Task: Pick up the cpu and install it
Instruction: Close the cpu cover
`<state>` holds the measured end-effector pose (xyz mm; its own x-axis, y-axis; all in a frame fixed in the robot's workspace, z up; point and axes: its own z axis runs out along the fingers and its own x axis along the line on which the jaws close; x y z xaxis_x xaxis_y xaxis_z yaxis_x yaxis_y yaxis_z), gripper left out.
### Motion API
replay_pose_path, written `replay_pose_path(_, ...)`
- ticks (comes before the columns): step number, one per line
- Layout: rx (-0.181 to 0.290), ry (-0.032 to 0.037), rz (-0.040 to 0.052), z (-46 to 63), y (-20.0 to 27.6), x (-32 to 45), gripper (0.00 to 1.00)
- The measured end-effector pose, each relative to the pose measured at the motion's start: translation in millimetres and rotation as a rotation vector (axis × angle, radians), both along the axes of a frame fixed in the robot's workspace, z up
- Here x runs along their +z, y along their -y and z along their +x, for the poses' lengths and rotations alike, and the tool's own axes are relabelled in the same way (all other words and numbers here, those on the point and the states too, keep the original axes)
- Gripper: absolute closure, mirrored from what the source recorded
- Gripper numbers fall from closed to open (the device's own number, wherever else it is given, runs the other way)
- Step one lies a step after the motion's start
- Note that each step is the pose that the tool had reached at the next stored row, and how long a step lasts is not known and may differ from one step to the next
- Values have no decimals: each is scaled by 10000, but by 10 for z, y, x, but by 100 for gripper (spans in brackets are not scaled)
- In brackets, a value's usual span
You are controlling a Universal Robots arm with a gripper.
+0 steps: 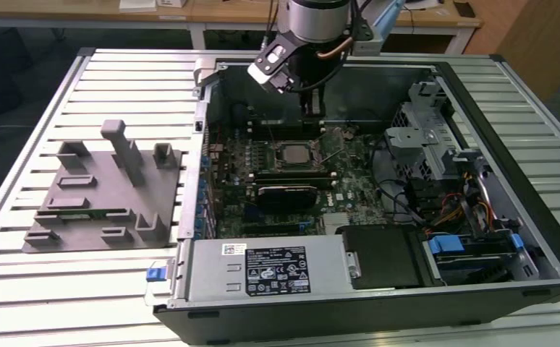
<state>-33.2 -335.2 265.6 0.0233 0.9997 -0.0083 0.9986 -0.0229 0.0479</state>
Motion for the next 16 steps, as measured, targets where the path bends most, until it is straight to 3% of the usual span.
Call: replay_pose_path(16, 0, -17, -1, 616, 0, 0, 89)
